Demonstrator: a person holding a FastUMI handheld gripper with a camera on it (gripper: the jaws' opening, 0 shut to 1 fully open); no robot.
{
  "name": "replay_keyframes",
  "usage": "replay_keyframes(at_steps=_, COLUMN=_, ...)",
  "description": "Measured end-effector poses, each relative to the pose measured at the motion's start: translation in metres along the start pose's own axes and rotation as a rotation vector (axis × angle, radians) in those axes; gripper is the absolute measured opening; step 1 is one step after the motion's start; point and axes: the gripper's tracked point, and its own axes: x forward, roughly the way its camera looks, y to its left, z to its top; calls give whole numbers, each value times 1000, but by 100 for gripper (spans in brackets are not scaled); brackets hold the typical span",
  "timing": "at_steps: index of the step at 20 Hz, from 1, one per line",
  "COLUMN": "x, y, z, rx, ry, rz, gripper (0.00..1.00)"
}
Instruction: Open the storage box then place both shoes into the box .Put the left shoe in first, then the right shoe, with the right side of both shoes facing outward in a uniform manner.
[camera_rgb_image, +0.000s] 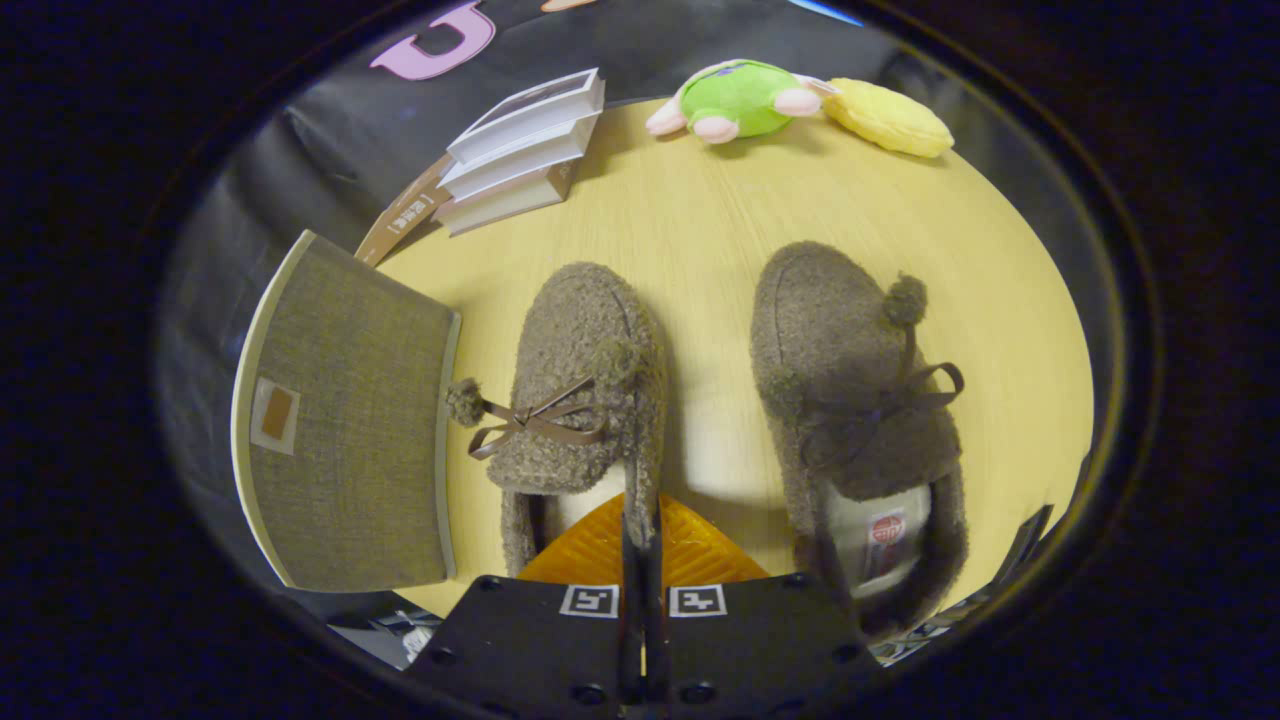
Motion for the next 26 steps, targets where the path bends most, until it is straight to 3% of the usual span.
replay_keyframes(at_steps=5, x=-16, y=11, z=1, rx=159, ry=5, rz=76, gripper=5)
replay_keyframes(at_steps=14, x=-82, y=56, z=20, rx=369, ry=4, rz=303, gripper=4)
replay_keyframes(at_steps=20, x=-151, y=102, z=43, rx=416, ry=-88, rz=424, gripper=4)
replay_keyframes(at_steps=26, x=-199, y=168, z=46, rx=357, ry=-113, rz=547, gripper=4)
